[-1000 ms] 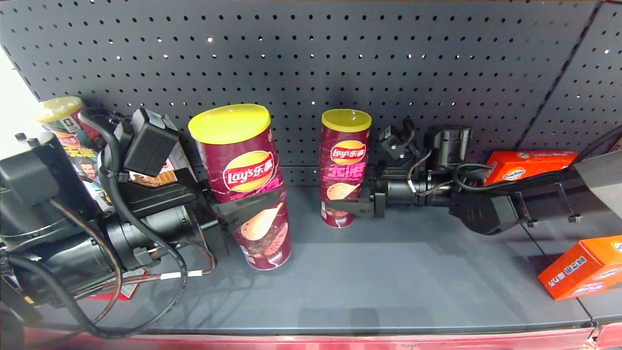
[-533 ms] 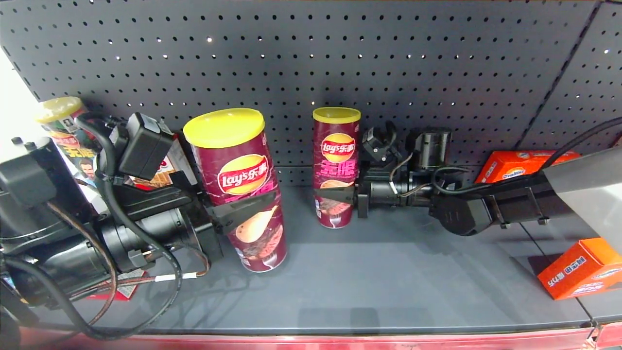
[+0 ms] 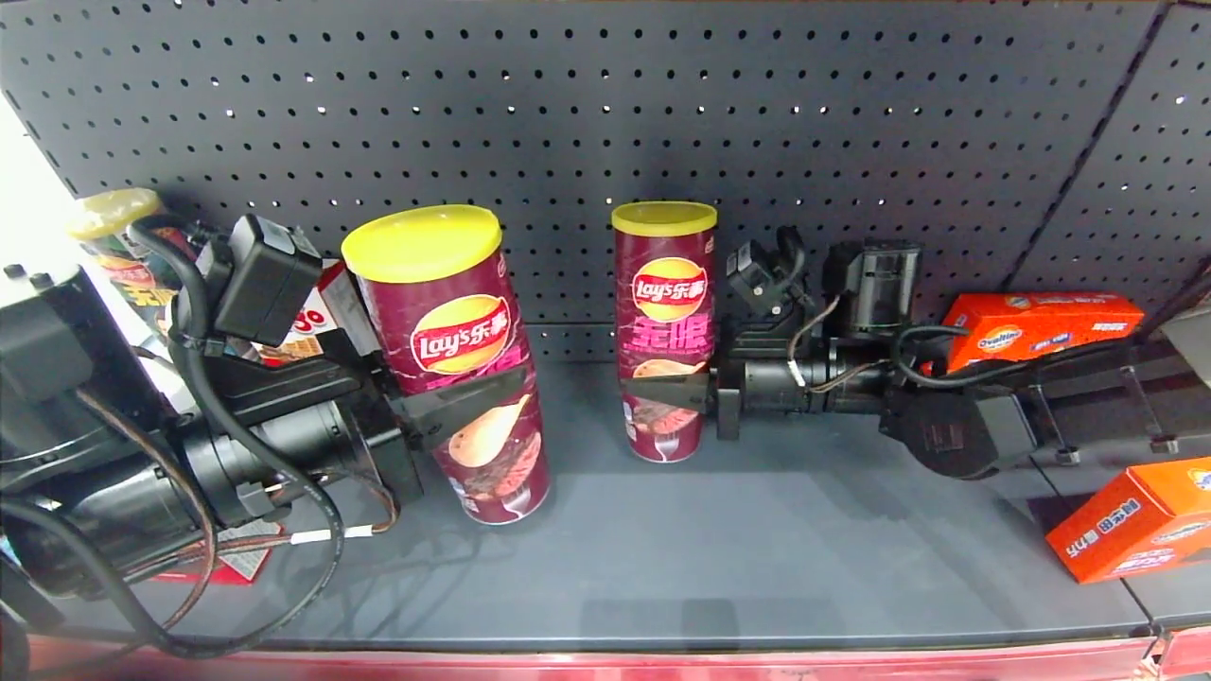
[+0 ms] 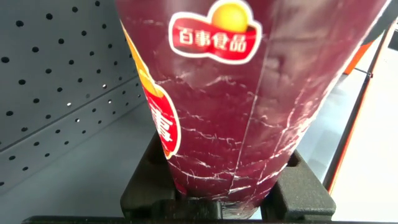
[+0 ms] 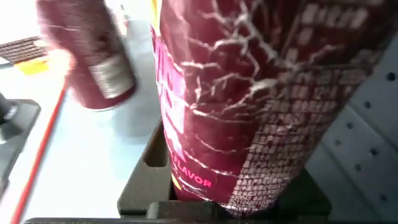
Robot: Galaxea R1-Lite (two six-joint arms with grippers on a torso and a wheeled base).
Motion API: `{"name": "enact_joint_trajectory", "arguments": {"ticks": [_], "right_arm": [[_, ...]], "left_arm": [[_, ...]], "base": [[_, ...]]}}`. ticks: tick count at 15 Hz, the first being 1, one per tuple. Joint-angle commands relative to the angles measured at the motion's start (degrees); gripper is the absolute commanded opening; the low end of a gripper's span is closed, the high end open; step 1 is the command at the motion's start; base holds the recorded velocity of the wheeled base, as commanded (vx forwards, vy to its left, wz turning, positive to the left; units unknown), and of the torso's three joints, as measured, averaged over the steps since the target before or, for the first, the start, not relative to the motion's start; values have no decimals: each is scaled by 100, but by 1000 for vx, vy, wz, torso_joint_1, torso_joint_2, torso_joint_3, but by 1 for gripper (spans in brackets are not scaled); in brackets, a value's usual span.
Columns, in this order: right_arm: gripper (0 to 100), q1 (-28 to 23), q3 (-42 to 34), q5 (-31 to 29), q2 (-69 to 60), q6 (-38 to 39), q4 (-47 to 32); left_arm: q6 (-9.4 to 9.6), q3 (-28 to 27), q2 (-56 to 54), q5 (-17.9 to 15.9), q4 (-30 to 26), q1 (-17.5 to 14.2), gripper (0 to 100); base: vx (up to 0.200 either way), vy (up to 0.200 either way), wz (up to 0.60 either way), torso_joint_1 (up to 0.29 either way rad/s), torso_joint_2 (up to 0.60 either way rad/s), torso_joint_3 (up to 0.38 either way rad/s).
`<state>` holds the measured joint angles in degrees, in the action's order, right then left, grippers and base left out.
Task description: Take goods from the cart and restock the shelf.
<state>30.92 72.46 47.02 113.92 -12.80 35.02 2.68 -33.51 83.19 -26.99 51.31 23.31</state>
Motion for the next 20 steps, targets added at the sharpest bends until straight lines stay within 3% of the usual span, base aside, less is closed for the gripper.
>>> {"name": "enact_joint_trajectory", "arguments": {"ticks": [1, 5, 9, 20], "right_arm": [[0, 257, -786, -307, -643, -21, 215], [0, 547, -2236, -562, -942, -3, 1472], [0, 705, -3106, -808, -907, 23, 2430], [0, 872, -3335, -808, -836, 6, 2615]], "left_arm": [[-5, -6, -4, 1, -7, -2, 0], [-5, -6, -4, 10, -7, -11, 0], [-5, -15, 4, 10, -7, -11, 0], [-5, 3, 13, 18, -7, -2, 0]], "base": [[0, 0, 0, 0, 0, 0], [0, 0, 0, 0, 0, 0], [0, 0, 0, 0, 0, 0], [0, 0, 0, 0, 0, 0]]}}
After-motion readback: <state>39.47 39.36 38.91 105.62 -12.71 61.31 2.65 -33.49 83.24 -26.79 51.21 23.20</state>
